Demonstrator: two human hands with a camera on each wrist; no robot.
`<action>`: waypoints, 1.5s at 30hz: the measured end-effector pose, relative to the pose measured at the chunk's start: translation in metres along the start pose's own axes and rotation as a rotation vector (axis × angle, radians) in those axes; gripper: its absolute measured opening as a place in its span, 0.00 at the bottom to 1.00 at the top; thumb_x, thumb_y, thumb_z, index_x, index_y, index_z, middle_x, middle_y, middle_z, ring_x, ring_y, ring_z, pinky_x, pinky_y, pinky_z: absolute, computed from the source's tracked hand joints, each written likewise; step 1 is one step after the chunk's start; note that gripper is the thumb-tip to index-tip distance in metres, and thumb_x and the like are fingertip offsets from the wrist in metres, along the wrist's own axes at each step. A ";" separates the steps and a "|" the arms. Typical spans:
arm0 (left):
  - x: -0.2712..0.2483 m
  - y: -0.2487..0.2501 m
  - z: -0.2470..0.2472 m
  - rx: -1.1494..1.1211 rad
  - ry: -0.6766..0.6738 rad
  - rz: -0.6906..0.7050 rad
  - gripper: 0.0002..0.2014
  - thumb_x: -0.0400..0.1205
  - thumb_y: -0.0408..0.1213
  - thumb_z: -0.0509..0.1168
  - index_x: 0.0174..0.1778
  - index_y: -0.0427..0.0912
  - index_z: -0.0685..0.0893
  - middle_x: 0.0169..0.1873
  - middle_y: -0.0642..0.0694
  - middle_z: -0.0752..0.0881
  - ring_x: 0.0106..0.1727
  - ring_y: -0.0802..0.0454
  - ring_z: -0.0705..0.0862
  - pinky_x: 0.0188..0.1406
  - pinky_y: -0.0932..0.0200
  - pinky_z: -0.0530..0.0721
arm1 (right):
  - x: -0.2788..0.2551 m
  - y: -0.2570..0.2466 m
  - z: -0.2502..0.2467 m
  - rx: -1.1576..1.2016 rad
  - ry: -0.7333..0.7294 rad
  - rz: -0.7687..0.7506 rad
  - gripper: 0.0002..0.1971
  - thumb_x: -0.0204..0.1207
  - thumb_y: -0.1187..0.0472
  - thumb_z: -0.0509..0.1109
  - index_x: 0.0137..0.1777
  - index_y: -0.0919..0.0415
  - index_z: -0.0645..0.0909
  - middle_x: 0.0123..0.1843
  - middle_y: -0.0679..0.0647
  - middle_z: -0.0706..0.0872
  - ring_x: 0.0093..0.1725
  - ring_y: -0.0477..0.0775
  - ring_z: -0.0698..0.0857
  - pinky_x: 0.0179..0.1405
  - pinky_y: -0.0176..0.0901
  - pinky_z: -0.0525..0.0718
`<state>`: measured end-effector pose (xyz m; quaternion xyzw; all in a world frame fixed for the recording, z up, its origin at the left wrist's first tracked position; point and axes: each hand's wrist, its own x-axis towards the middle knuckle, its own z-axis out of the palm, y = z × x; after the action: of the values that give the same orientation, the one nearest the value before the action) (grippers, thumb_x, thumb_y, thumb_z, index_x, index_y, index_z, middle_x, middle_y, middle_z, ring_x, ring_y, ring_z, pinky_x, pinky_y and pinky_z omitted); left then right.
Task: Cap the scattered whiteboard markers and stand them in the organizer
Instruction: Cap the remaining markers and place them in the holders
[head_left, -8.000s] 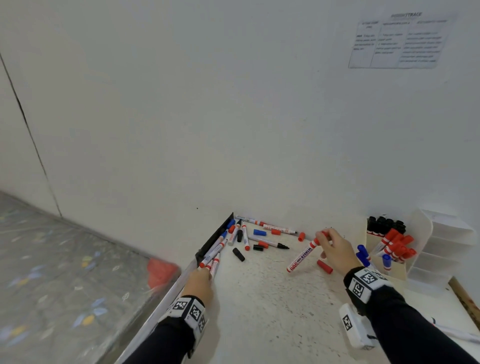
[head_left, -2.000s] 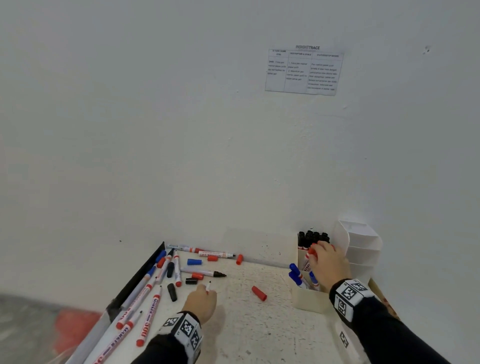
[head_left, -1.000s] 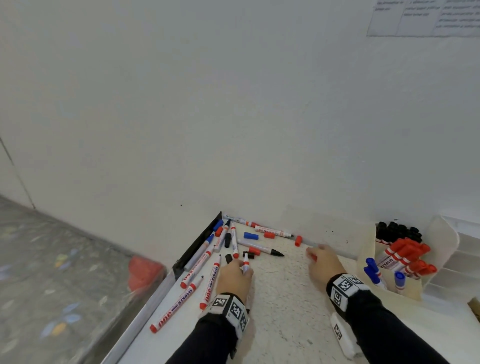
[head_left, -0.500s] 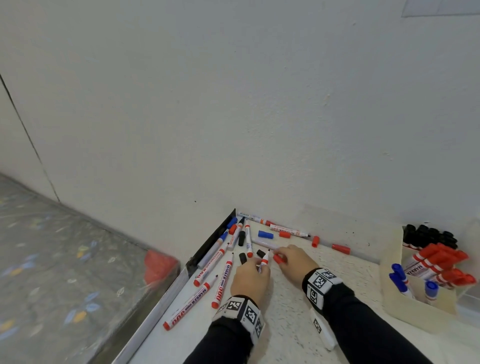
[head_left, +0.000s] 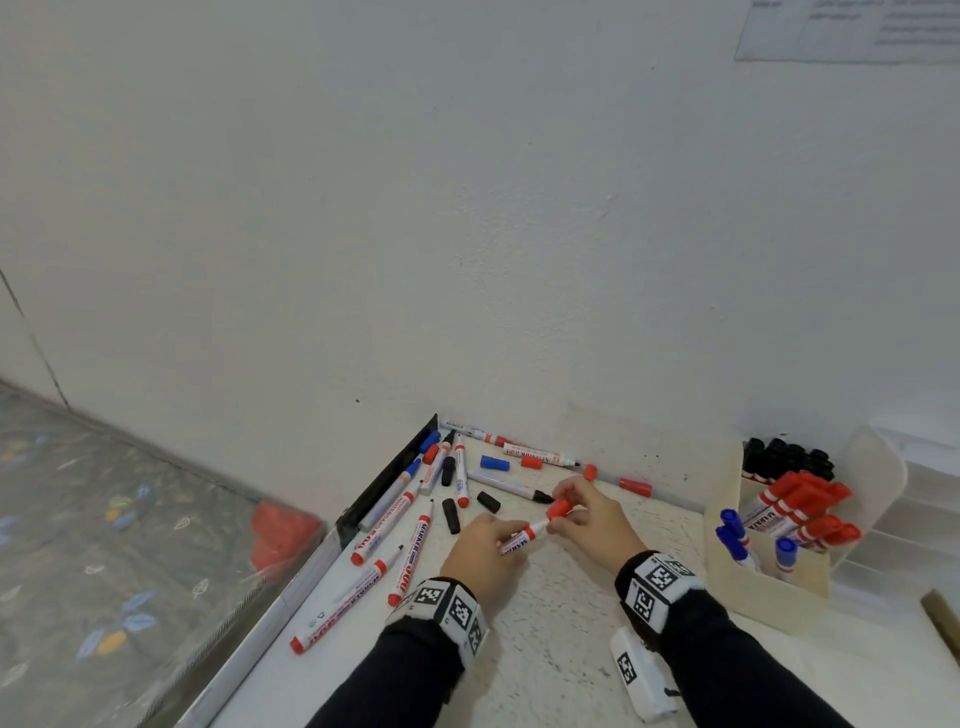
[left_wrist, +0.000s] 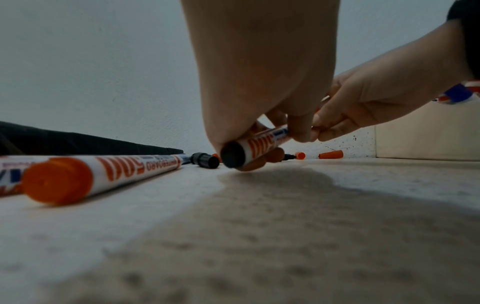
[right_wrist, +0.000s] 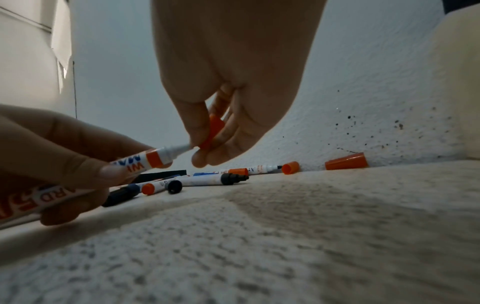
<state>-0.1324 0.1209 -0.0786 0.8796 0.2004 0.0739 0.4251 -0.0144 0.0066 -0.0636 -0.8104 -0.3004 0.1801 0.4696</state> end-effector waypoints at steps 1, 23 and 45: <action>-0.002 0.001 0.000 -0.014 -0.016 0.013 0.16 0.82 0.37 0.62 0.65 0.52 0.81 0.51 0.50 0.77 0.42 0.65 0.72 0.36 0.75 0.64 | -0.003 0.002 -0.001 0.015 -0.019 0.000 0.14 0.71 0.74 0.70 0.44 0.52 0.77 0.46 0.54 0.85 0.47 0.54 0.88 0.51 0.43 0.86; 0.001 0.000 0.006 -0.048 -0.139 0.206 0.14 0.84 0.40 0.59 0.32 0.50 0.79 0.25 0.55 0.76 0.28 0.60 0.73 0.29 0.73 0.69 | -0.034 0.000 0.009 -0.100 0.167 0.087 0.23 0.84 0.47 0.53 0.27 0.54 0.67 0.25 0.47 0.66 0.25 0.45 0.64 0.27 0.39 0.65; 0.002 0.000 -0.005 0.152 0.370 -0.007 0.14 0.86 0.46 0.52 0.62 0.54 0.80 0.57 0.55 0.82 0.61 0.56 0.77 0.68 0.50 0.66 | -0.030 0.008 0.012 -0.057 0.391 -0.069 0.18 0.84 0.50 0.52 0.32 0.53 0.69 0.25 0.47 0.65 0.26 0.47 0.65 0.29 0.41 0.65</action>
<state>-0.1324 0.1253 -0.0760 0.8798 0.2834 0.2174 0.3137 -0.0415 -0.0088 -0.0758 -0.8320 -0.2362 -0.0054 0.5020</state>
